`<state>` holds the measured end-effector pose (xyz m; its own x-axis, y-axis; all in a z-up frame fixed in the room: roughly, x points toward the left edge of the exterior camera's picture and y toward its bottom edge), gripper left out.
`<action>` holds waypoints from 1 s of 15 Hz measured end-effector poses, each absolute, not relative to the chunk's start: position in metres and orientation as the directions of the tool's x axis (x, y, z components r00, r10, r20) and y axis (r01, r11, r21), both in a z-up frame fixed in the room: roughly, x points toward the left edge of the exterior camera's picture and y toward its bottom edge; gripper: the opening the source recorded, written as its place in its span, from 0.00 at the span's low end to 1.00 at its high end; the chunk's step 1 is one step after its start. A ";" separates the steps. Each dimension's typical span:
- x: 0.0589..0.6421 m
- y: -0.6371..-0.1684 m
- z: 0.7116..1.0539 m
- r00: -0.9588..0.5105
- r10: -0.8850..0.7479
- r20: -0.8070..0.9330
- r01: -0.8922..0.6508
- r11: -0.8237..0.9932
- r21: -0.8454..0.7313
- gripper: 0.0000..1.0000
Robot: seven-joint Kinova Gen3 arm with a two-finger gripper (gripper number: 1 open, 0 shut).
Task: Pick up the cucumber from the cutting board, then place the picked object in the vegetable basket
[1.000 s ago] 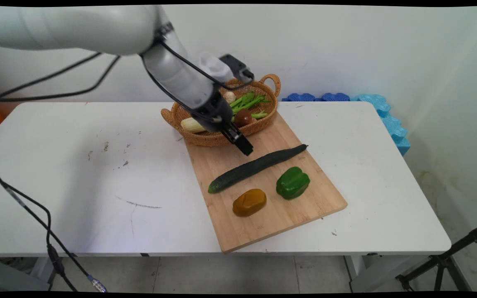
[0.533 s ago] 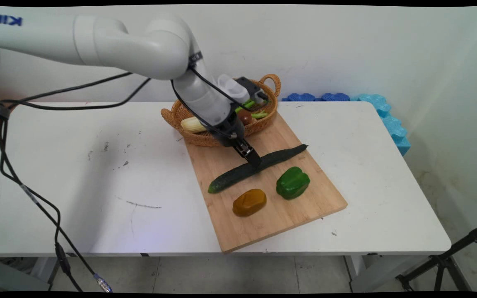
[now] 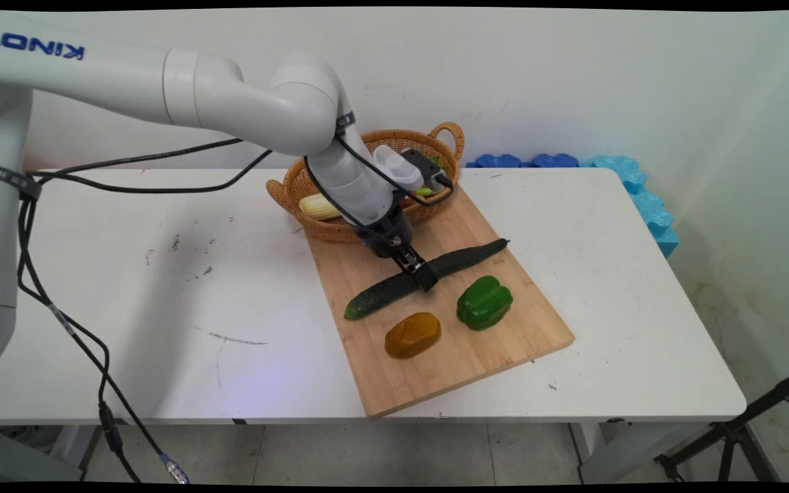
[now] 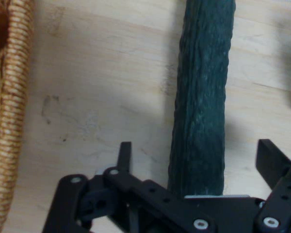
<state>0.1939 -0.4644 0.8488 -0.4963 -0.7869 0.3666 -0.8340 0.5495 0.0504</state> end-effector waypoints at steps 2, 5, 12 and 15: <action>0.192 -0.466 0.844 -0.498 -0.788 0.363 -0.834 0.550 0.050 0.00; 0.191 -0.468 0.840 -0.506 -0.785 0.359 -0.830 0.556 0.047 0.00; 0.193 -0.467 0.865 -0.523 -0.763 0.379 -0.815 0.578 0.039 0.00; 0.198 -0.469 0.903 -0.501 -0.772 0.392 -0.826 0.562 0.051 0.00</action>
